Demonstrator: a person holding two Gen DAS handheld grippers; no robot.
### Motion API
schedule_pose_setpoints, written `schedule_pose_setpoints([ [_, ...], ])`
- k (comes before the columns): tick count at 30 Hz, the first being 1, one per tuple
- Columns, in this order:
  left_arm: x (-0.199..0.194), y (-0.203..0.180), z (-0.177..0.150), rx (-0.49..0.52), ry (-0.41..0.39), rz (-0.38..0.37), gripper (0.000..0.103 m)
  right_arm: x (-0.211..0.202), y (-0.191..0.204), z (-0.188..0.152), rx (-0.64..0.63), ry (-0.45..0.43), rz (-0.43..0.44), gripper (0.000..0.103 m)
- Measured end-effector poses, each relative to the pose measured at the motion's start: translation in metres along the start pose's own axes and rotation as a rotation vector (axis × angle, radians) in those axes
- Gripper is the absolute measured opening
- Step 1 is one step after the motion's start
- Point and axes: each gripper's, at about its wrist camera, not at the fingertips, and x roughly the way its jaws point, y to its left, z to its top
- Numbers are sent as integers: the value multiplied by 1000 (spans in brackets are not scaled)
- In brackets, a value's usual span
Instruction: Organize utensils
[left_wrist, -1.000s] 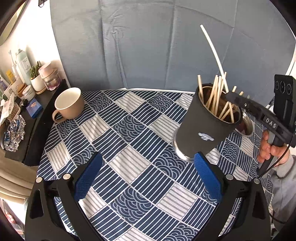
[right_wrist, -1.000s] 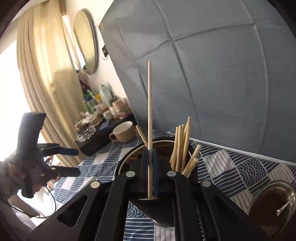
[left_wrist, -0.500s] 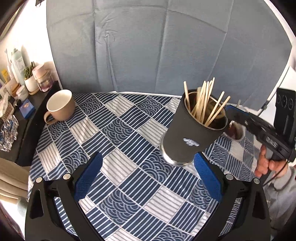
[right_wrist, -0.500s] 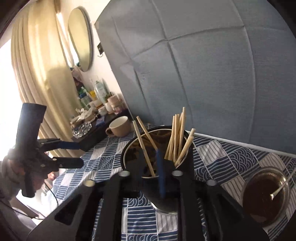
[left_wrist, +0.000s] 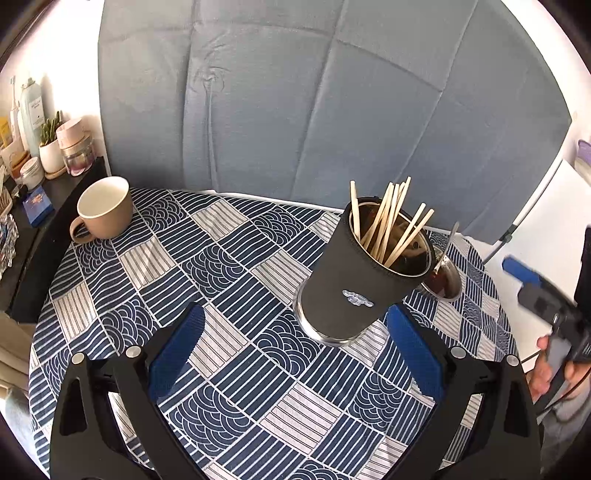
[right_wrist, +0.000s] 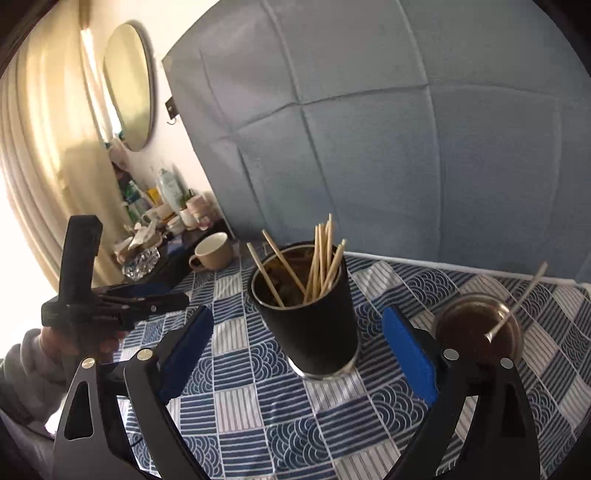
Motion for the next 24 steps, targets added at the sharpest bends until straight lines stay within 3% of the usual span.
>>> schedule_pose_setpoints([
  [4, -7, 4, 2, -23, 8, 2, 97, -1, -1, -15, 30, 44, -71, 95],
  [13, -33, 4, -2, 40, -39, 84, 97, -12, 7, -39, 118, 83, -223, 95],
  [19, -49, -1, -13, 45, -25, 98, 97, -48, 25, -53, 175, 50, -246, 95],
  [24, -66, -12, -21, 55, -5, 86, 97, -67, 35, -56, 243, 124, -283, 95],
])
